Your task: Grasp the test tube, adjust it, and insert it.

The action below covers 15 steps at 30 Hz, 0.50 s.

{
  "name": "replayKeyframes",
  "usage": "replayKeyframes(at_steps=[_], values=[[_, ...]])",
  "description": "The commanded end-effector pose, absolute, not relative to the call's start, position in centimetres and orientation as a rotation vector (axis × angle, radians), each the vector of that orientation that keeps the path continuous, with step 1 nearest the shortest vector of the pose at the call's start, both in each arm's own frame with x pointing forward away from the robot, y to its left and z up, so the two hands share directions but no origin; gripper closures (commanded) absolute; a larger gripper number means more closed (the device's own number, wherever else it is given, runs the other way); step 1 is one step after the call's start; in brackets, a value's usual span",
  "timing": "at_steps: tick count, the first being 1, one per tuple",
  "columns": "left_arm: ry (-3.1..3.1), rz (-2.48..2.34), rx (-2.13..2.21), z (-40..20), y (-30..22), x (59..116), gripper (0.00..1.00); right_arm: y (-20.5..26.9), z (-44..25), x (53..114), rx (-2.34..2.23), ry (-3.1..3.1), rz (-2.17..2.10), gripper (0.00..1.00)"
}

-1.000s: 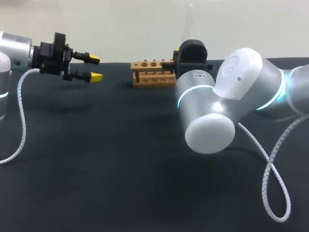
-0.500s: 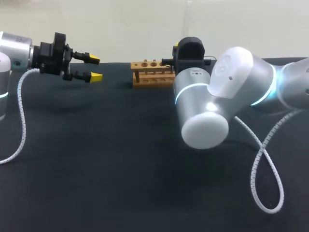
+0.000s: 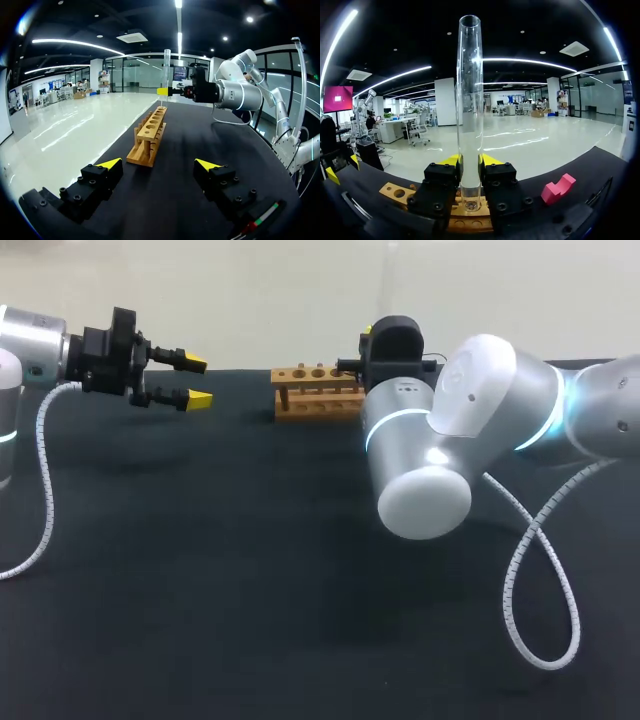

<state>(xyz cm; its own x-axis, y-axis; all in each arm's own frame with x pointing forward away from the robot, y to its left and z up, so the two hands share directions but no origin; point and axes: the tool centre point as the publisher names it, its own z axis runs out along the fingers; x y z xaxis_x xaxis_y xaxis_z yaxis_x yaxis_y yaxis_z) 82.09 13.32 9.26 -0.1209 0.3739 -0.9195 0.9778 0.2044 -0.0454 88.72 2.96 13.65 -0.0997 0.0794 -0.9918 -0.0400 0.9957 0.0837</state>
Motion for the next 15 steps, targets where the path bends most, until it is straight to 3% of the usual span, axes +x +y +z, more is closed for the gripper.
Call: replayKeyframes(at_steps=[1, 15], values=[[1.641, -0.910, 1.295, 9.16, 13.35, 82.05, 0.00, 2.94, 13.37, 89.46, 0.028, 1.664, 0.105, 1.00], [1.641, -0.910, 1.295, 9.16, 13.35, 82.05, 0.00, 2.67, 12.45, 90.28, 0.013, 1.673, 0.096, 1.00]])
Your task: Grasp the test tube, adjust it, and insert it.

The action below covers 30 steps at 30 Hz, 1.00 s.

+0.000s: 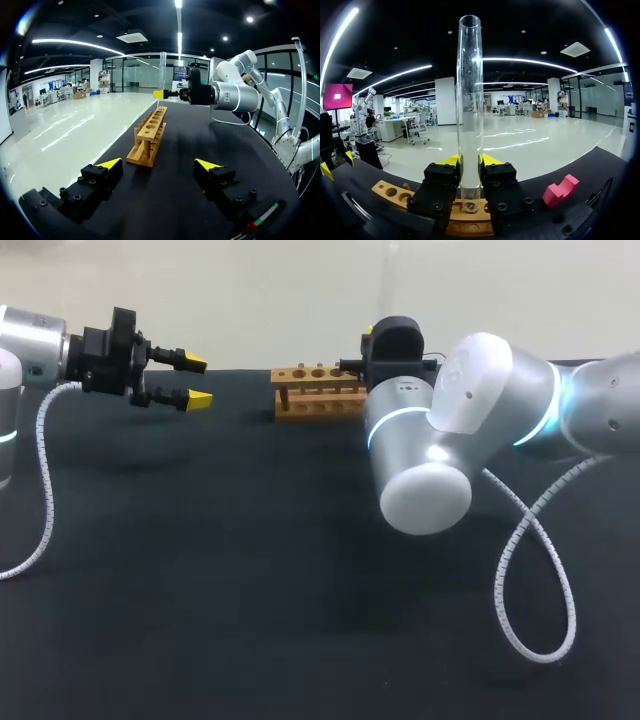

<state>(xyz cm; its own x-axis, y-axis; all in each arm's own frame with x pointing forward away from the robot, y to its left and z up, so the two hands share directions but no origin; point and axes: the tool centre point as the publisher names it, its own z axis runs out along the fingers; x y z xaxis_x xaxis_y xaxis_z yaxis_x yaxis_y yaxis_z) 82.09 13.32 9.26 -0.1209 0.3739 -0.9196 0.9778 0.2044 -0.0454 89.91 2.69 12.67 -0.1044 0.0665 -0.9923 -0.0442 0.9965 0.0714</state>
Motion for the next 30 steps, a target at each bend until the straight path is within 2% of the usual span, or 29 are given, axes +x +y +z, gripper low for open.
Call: replayKeyframes(at_steps=[1, 30], values=[[1.641, -0.910, 1.295, 9.2, 13.4, 82.1, 0.00, 2.6, 12.4, 90.3, 0.012, 1.674, 0.095, 1.00], [1.641, -0.910, 1.295, 9.2, 13.4, 82.1, 0.00, 3.2, 10.2, 90.2, 0.026, 1.710, 0.101, 1.00]])
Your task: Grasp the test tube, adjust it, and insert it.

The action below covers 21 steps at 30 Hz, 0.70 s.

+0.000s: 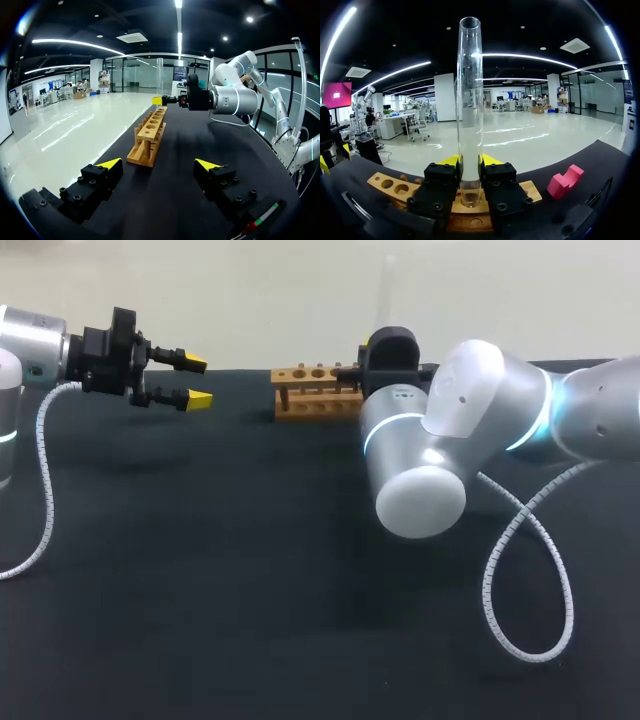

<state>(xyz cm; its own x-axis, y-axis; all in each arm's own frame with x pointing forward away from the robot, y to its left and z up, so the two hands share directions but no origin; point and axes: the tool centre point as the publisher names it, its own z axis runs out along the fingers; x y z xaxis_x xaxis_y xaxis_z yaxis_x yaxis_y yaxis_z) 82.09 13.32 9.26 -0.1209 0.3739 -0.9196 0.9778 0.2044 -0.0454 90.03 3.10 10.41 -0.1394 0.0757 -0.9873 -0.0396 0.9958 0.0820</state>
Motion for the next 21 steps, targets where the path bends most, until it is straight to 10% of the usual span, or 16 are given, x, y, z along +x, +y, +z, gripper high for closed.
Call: replayKeyframes(at_steps=[1, 21], values=[[1.641, -0.910, 1.295, 9.2, 13.4, 82.1, 0.00, 3.2, 10.1, 90.2, 0.026, 1.712, 0.101, 1.00], [1.641, -0.910, 1.295, 9.2, 13.4, 82.1, 0.00, 3.3, 9.0, 89.7, 0.022, 1.743, 0.100, 0.75]])
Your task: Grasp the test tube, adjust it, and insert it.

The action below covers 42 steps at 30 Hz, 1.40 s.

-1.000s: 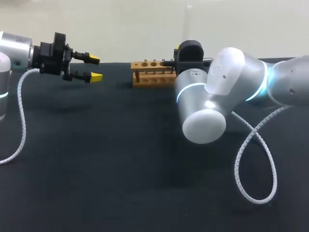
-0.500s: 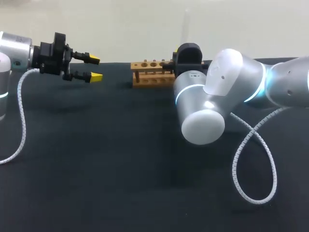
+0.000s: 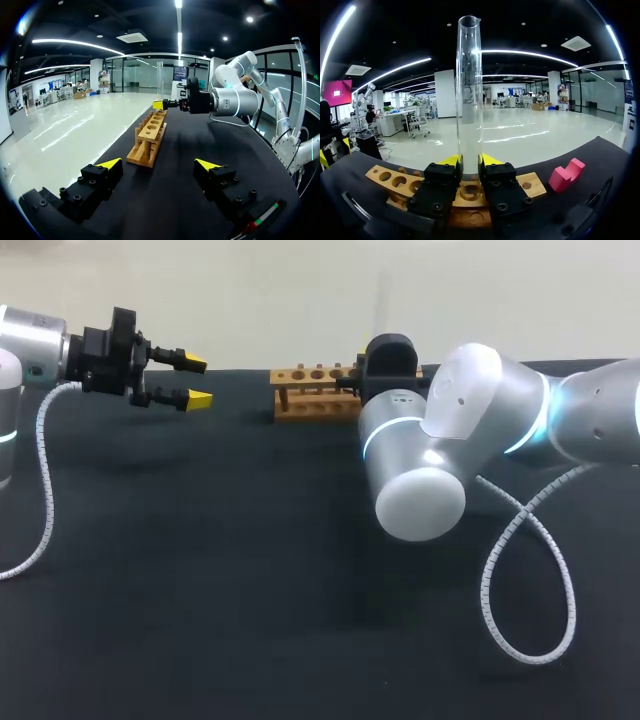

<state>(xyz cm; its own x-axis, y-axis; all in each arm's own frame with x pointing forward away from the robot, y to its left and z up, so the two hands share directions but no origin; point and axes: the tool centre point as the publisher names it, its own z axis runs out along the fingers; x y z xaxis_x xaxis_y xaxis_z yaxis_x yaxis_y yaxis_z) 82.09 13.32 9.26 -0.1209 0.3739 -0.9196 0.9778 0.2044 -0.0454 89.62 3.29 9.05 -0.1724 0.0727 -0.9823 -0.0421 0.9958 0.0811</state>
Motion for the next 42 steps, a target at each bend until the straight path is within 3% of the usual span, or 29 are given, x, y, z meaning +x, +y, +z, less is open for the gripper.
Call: replayKeyframes(at_steps=[1, 4, 15, 20, 21, 24, 25, 42], values=[[1.641, -0.910, 1.295, 9.2, 13.4, 82.1, 0.00, 3.3, 9.0, 89.7, 0.022, 1.744, 0.098, 0.71], [1.641, -0.910, 1.295, 9.2, 13.4, 82.1, 0.00, 3.2, 9.0, 89.7, 0.023, 1.744, 0.096, 0.64], [1.641, -0.910, 1.295, 9.2, 13.4, 82.1, 0.00, 3.2, 9.1, 89.7, 0.028, 1.742, 0.092, 0.62], [1.641, -0.910, 1.295, 9.2, 13.4, 82.1, 0.00, 3.1, 9.5, 89.4, 0.036, 1.735, 0.088, 0.54], [1.641, -0.910, 1.295, 9.2, 13.4, 82.1, 0.00, 3.0, 9.6, 89.4, 0.039, 1.733, 0.087, 0.50], [1.641, -0.910, 1.295, 9.2, 13.4, 82.1, 0.00, 3.0, 10.1, 88.9, 0.040, 1.731, 0.095, 0.07], [1.641, -0.910, 1.295, 9.2, 13.4, 82.1, 0.00, 3.0, 10.3, 88.7, 0.038, 1.732, 0.099, 0.00], [1.641, -0.910, 1.295, 9.2, 13.4, 82.1, 0.00, 2.2, 13.1, 83.3, -0.082, 1.773, 0.283, 0.00]])
